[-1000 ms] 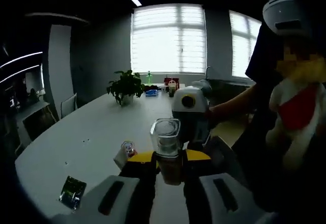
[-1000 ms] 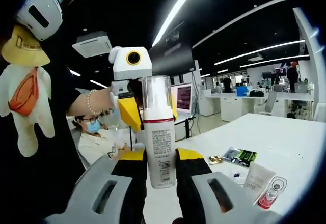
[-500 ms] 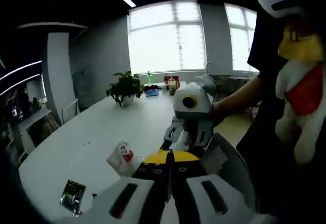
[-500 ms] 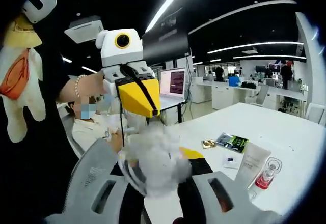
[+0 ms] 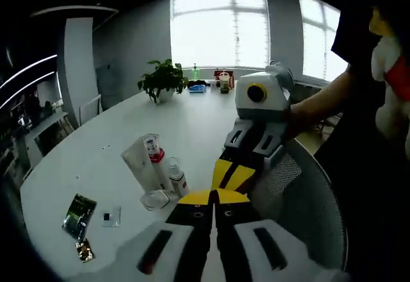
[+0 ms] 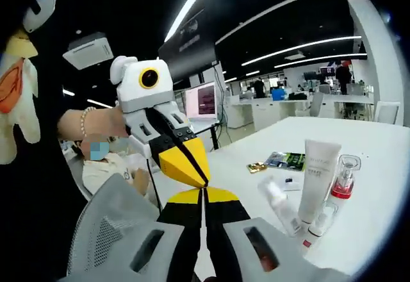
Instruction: Arrange the skincare products in the storage area until every visible bottle or jar stands upright without overlapping.
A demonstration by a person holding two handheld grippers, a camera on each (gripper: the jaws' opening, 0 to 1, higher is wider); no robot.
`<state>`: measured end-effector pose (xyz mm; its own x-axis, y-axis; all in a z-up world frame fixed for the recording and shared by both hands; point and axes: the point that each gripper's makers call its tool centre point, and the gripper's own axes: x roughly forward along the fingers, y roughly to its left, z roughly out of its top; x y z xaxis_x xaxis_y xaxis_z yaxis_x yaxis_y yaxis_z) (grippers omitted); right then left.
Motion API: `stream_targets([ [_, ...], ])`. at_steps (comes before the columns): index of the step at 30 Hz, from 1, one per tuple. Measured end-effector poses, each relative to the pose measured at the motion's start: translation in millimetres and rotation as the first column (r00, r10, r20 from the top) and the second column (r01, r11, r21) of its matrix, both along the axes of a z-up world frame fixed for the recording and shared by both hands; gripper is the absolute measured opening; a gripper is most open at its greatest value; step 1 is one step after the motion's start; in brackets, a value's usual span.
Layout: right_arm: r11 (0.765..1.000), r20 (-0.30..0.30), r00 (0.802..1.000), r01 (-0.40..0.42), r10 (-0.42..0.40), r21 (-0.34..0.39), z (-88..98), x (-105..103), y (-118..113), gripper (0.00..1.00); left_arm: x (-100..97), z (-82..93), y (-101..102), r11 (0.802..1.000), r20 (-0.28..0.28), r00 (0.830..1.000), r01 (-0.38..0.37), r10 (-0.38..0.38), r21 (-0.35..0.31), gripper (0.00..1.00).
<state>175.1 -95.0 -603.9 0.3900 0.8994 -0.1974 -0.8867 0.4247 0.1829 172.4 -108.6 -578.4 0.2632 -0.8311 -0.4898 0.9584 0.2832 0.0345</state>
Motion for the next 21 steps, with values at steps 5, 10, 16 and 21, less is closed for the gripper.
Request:
stream_targets([
  [5,1.000,-0.012,1.000,0.009,-0.009,-0.010,-2.3,5.6,-2.1,0.02,1.5,-3.0,17.0,0.999,-0.021,0.999,-0.035,0.035,-0.009,0.02],
  [10,1.000,-0.011,1.000,0.005,-0.005,-0.012,-0.1,10.7,0.2,0.02,5.4,-9.1,32.6,0.998,-0.039,0.997,-0.069,0.068,-0.002,0.02],
  [16,1.000,-0.008,1.000,-0.003,0.003,-0.010,2.6,15.0,3.0,0.02,4.3,-12.9,47.7,0.995,-0.060,0.994,-0.096,0.096,0.006,0.02],
  [21,1.000,0.000,1.000,-0.014,0.014,-0.017,4.8,13.8,4.8,0.03,7.7,-10.7,48.2,0.995,-0.055,0.993,-0.101,0.101,0.006,0.02],
])
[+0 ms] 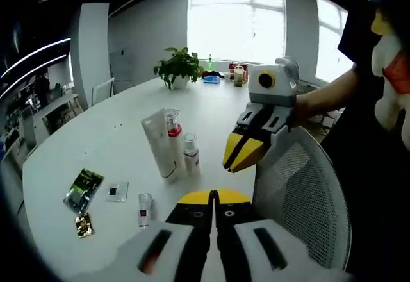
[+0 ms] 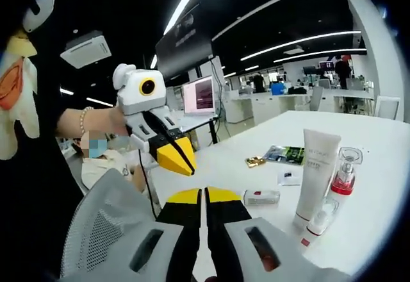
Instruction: Arrange the skincare products in the storage area until every visible bottle or jar stands upright without overlapping.
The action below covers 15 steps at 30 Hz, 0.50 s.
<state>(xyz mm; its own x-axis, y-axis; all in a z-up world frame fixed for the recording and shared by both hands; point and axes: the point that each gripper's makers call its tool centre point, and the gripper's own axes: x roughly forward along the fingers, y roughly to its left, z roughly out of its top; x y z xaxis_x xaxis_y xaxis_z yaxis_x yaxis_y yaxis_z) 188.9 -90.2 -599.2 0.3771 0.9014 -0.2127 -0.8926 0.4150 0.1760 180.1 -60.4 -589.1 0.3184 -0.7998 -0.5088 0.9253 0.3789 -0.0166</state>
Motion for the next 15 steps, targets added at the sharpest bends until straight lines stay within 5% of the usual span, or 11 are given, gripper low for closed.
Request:
stream_targets([
  [7,0.998,0.025,0.999,-0.023,0.024,-0.051,0.6,1.5,1.8,0.13,4.9,-0.4,1.6,1.000,0.005,1.000,-0.023,0.023,-0.005,0.15],
  [15,0.985,0.003,0.997,-0.073,0.074,-0.159,-8.7,11.6,14.7,0.27,12.9,-6.3,21.6,0.984,-0.019,0.986,-0.164,0.163,-0.068,0.36],
])
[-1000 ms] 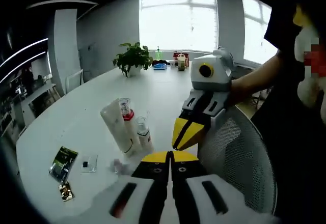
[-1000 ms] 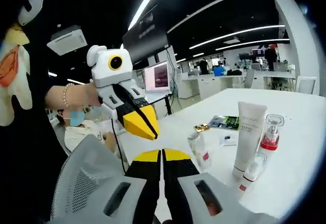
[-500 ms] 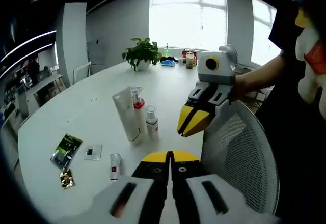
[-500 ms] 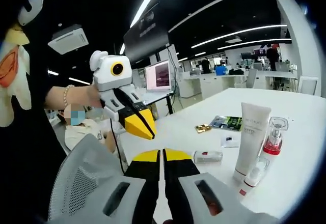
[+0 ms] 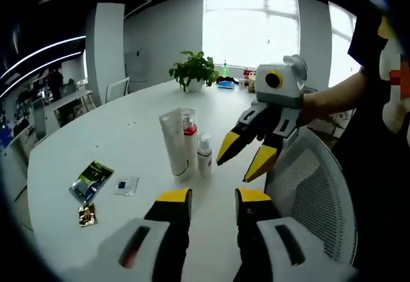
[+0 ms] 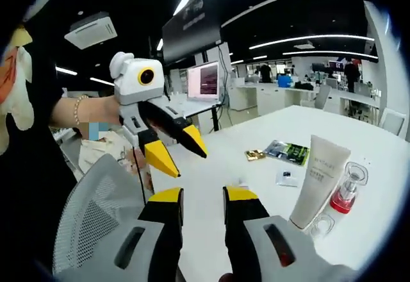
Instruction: Arrange the skincare products in the storage area until every visible bottle or jar stands upright without overlapping.
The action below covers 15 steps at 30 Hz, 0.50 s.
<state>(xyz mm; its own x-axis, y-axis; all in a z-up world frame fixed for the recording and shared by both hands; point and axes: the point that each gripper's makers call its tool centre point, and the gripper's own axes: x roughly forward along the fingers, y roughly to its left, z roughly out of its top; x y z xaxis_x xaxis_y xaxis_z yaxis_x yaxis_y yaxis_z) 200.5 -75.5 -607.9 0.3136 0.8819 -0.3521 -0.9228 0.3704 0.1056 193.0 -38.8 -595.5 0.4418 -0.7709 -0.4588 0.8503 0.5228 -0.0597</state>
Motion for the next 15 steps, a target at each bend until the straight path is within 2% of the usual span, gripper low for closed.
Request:
stream_targets([
  [4,0.998,-0.015,1.000,-0.018,0.018,-0.057,-9.9,6.0,10.3,0.31,-2.2,-6.8,14.3,0.996,-0.024,0.996,-0.084,0.083,-0.023,0.45],
  [10,0.990,-0.046,0.999,0.001,-0.007,-0.140,-28.5,19.9,28.6,0.37,-7.7,-10.9,32.8,0.971,-0.090,0.974,-0.215,0.206,-0.101,0.50],
  [15,0.986,-0.087,0.996,0.003,-0.018,-0.168,-38.6,20.5,45.5,0.41,-12.0,-22.4,52.2,0.954,-0.116,0.957,-0.278,0.265,-0.112,0.58],
])
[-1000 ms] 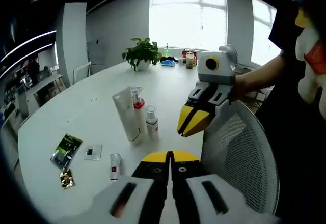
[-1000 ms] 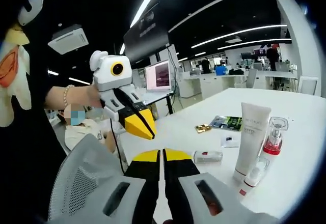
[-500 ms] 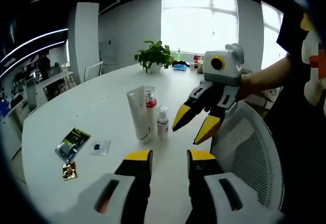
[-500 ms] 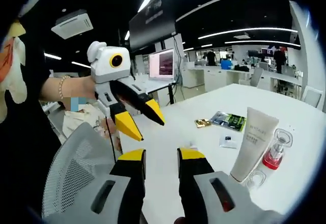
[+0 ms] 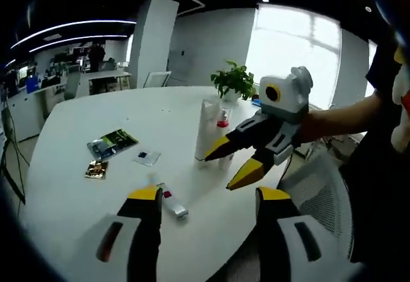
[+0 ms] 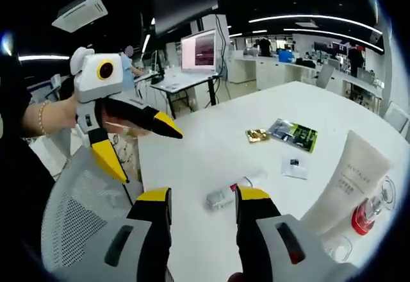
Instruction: Arrange the skincare products in the storage area until every visible bottle or jar stands upright without overlapping.
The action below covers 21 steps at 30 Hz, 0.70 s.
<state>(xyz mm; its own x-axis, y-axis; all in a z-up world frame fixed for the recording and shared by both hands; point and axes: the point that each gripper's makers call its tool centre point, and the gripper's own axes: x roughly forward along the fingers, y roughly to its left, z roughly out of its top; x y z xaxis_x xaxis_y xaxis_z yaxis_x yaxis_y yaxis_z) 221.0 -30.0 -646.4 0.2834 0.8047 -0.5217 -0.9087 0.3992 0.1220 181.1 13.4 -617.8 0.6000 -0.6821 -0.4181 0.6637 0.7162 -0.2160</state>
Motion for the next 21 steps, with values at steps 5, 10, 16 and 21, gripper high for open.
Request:
stream_targets([
  [5,0.999,-0.028,0.999,0.024,-0.026,-0.042,-16.2,6.6,8.5,0.47,-4.7,-3.9,8.0,0.999,-0.015,0.999,-0.045,0.045,-0.008,0.65],
  [10,0.993,-0.058,0.995,0.077,-0.083,-0.092,-33.8,19.0,16.8,0.51,-6.8,-7.2,18.8,0.994,-0.020,0.994,-0.109,0.109,-0.013,0.78],
  [16,0.986,-0.032,0.999,0.018,-0.023,-0.165,-51.9,23.8,27.5,0.55,-11.4,-14.6,28.3,0.988,-0.033,0.988,-0.153,0.152,-0.020,0.87],
  [21,0.983,-0.042,0.999,0.005,-0.013,-0.183,-61.9,34.1,28.5,0.56,-15.2,-21.4,31.2,0.986,-0.040,0.985,-0.167,0.166,-0.012,0.94],
])
